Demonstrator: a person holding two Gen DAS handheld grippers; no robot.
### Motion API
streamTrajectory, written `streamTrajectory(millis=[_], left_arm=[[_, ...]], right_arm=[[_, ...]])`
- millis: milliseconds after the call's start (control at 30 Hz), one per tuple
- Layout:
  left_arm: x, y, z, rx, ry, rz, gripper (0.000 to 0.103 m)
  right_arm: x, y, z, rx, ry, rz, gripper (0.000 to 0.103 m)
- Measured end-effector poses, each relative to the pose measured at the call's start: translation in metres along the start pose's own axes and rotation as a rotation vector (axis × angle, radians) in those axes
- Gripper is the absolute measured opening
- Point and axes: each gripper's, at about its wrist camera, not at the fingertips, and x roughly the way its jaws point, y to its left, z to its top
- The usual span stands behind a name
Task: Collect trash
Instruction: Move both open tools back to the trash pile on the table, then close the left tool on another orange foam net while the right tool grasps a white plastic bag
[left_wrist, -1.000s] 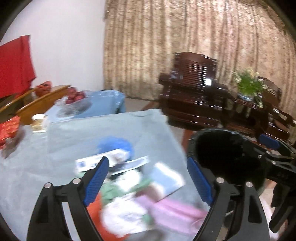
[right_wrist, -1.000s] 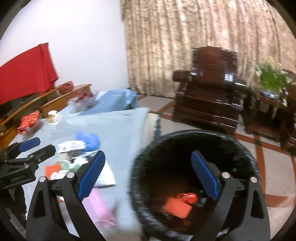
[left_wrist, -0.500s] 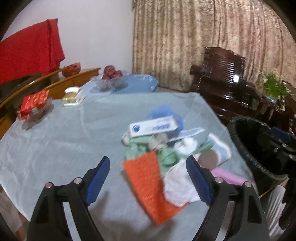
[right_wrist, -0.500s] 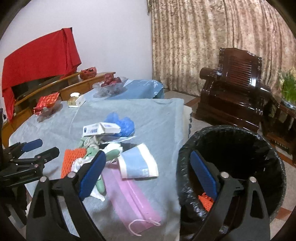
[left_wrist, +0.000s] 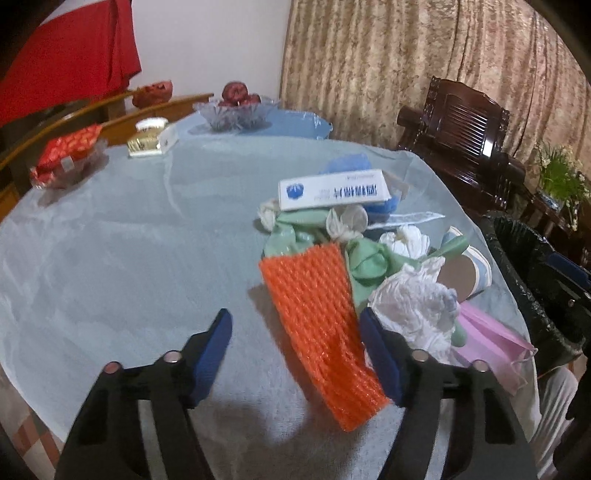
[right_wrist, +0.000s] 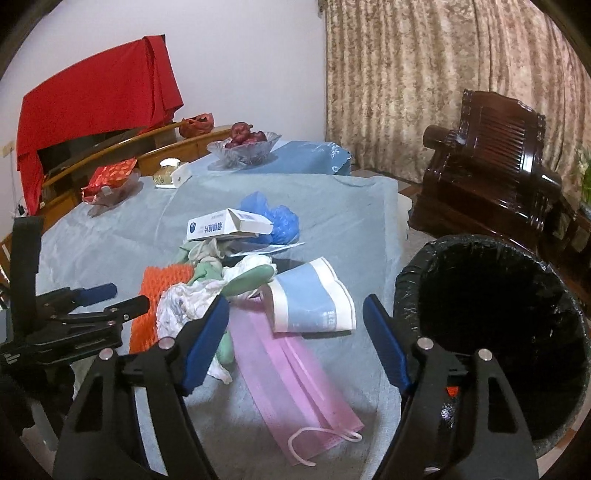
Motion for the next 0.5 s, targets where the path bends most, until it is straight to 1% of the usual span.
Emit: streamTrajectory(millis=[67, 100, 167, 200, 233, 267, 333, 400, 500], left_arm=[[0.007, 0.000, -0.003, -0.010, 0.026, -0.023, 0.052], [0.011, 0.001, -0.004, -0.020, 0.043, -0.042, 0.049], [0.017, 0.002, -0.007, -0.046, 0.075, -0.089, 0.037], [0.019, 0.001, -0.008, -0.056, 0.086, -0.106, 0.035], [0.020, 0.001, -0.009, -0.059, 0.092, -0.120, 0.029], [0.020, -0.001, -0.010, -0.056, 0.095, -0.132, 0.021], [0.019, -0.002, -0.011, -0.048, 0.093, -0.140, 0.011], [0.014, -0.002, -0.010, -0.047, 0.078, -0.138, 0.010], [-0.001, -0.004, -0.004, -0.033, 0.029, -0.128, 0.009]], right_arm=[[0.000, 0.000, 0.000, 0.002, 0.002, -0.001, 0.073], [0.001, 0.000, 0.000, 0.003, 0.003, 0.000, 0.073], [0.001, -0.001, -0.001, 0.001, 0.006, -0.001, 0.072], [0.001, -0.001, -0.002, -0.002, 0.007, -0.001, 0.072], [0.001, 0.000, -0.002, -0.004, 0.008, -0.002, 0.072], [0.001, 0.000, -0.002, -0.008, 0.008, -0.002, 0.072], [0.001, 0.002, -0.002, -0.016, 0.008, -0.003, 0.072], [0.002, 0.004, -0.002, -0.020, 0.008, 0.001, 0.071], [0.002, 0.007, -0.001, -0.027, 0.005, 0.010, 0.071]])
